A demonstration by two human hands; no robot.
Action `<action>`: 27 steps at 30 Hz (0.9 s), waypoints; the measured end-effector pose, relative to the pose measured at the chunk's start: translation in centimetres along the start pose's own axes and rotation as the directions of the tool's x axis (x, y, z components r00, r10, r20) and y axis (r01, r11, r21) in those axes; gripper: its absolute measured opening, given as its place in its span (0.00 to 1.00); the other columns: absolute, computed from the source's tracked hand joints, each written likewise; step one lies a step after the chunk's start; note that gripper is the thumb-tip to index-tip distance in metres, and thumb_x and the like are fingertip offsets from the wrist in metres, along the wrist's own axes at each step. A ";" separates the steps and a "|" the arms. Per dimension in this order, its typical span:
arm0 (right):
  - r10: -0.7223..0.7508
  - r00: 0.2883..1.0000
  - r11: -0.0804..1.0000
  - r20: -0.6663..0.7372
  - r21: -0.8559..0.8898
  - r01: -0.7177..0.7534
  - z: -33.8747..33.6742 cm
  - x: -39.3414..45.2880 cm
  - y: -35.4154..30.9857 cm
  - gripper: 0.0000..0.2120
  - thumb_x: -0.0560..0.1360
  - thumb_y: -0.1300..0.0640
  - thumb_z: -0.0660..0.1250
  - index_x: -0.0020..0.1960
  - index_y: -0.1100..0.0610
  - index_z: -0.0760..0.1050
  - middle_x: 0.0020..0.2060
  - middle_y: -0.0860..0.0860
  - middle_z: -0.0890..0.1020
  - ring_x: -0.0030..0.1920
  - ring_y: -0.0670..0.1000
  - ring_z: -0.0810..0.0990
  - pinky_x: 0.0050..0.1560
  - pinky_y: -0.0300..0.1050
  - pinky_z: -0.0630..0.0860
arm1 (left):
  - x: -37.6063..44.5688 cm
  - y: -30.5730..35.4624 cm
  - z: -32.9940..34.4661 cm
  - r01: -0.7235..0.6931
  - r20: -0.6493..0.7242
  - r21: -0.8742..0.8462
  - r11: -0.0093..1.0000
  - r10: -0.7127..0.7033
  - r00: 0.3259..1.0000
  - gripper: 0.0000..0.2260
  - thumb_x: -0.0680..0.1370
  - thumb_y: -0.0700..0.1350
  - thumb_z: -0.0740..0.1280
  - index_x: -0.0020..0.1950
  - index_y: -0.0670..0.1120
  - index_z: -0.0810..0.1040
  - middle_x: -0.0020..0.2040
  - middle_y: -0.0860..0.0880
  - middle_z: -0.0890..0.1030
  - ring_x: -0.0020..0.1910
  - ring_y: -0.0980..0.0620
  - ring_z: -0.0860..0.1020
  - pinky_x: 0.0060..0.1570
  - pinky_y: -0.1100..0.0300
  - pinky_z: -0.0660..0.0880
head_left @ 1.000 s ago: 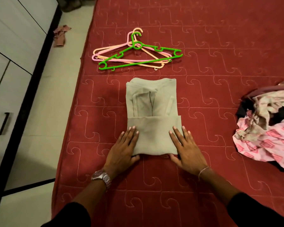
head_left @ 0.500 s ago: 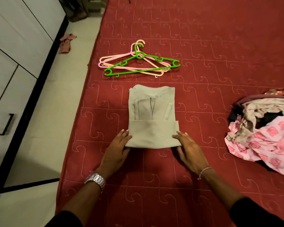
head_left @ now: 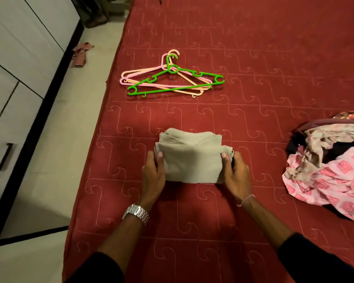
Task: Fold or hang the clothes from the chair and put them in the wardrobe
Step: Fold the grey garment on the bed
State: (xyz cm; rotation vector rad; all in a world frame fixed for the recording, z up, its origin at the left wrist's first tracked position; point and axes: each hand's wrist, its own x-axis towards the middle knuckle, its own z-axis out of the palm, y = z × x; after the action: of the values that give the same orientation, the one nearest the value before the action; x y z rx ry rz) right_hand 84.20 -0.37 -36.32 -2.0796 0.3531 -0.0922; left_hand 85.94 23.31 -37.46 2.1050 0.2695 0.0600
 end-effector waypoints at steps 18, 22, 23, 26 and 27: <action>0.151 0.936 0.804 -0.319 -0.511 -0.304 7.2 9.4 3.2 0.21 0.83 0.38 0.49 0.55 0.56 0.67 0.37 0.54 0.80 0.38 0.59 0.78 0.40 0.50 0.67 | 8.5 -1.4 6.0 0.165 -0.149 0.521 0.837 -0.101 0.984 0.19 0.85 0.59 0.51 0.57 0.46 0.72 0.44 0.40 0.83 0.46 0.36 0.81 0.41 0.50 0.69; -0.126 0.939 0.792 -0.321 -0.602 -0.099 7.3 9.2 2.5 0.16 0.83 0.50 0.58 0.66 0.57 0.67 0.58 0.57 0.77 0.57 0.59 0.75 0.53 0.57 0.75 | 8.3 0.0 6.8 0.292 -0.240 0.562 0.774 -0.185 0.953 0.22 0.84 0.59 0.54 0.62 0.42 0.70 0.59 0.40 0.78 0.58 0.41 0.75 0.44 0.52 0.66; -0.218 0.946 0.773 -0.240 -0.634 0.018 7.6 8.9 2.2 0.17 0.83 0.52 0.59 0.70 0.56 0.66 0.64 0.58 0.75 0.64 0.60 0.72 0.62 0.58 0.72 | 8.4 0.4 6.9 0.320 -0.229 0.575 0.753 -0.228 0.946 0.22 0.84 0.58 0.55 0.64 0.40 0.69 0.62 0.39 0.76 0.61 0.41 0.74 0.45 0.51 0.67; -0.318 0.939 0.738 0.133 -0.587 0.334 9.3 7.6 0.3 0.24 0.83 0.49 0.56 0.79 0.51 0.60 0.77 0.59 0.61 0.78 0.61 0.56 0.76 0.64 0.54 | 8.7 1.5 7.0 0.394 -0.150 0.562 0.727 -0.379 0.913 0.25 0.83 0.55 0.58 0.68 0.36 0.67 0.65 0.36 0.75 0.64 0.37 0.74 0.54 0.46 0.74; -0.279 0.934 0.726 0.221 -0.588 0.356 10.0 7.2 0.1 0.26 0.84 0.45 0.53 0.80 0.48 0.56 0.80 0.59 0.56 0.80 0.63 0.50 0.77 0.67 0.48 | 9.1 1.6 6.8 0.429 -0.134 0.533 0.729 -0.428 0.894 0.25 0.82 0.55 0.60 0.68 0.35 0.67 0.65 0.36 0.76 0.64 0.36 0.74 0.57 0.44 0.74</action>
State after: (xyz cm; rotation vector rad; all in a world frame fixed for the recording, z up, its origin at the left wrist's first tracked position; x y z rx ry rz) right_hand 93.15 5.87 -42.06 -2.7822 -0.0799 -0.0611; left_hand 96.06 18.78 -40.22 2.5552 0.8622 -0.3341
